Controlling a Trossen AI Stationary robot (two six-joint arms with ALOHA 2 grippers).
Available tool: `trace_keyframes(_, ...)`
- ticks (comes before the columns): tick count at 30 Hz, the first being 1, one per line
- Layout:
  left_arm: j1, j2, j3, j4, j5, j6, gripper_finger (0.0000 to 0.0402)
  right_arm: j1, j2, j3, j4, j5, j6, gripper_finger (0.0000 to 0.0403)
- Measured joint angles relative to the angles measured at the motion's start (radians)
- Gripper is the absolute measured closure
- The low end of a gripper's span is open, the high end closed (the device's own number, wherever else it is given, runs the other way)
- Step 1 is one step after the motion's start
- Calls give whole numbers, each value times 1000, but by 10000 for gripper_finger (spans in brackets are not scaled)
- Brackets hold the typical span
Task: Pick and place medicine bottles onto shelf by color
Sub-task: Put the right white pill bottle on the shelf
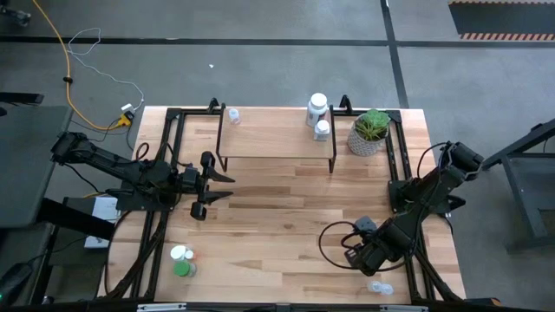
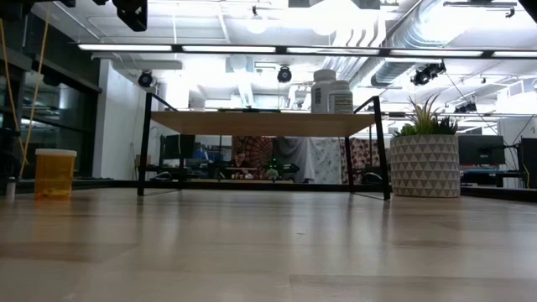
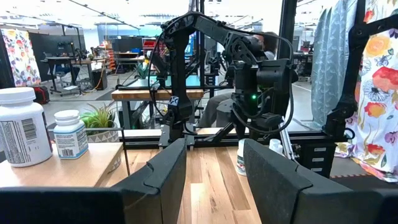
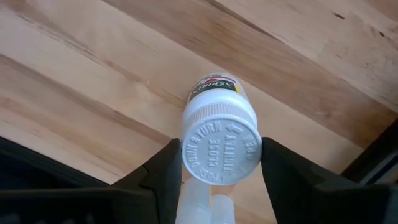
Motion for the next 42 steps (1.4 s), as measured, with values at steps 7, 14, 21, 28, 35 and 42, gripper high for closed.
trace_keyframes(7,0,0,0,0,0,0,253,-9,1,111,6,99,-113,233)
trace_keyframes(14,0,0,0,0,0,0,253,-98,1,285,39,274,-401,233)
trace_keyframes(21,0,0,0,0,0,0,253,-295,59,522,32,311,-862,233)
trace_keyframes(28,0,0,0,0,0,0,253,-531,130,769,-101,376,-1193,240)
trace_keyframes(35,0,0,0,0,0,0,253,-756,140,836,-143,394,-1310,271)
trace_keyframes(42,0,0,0,-2,0,6,253,-814,142,836,-115,343,-1372,298)
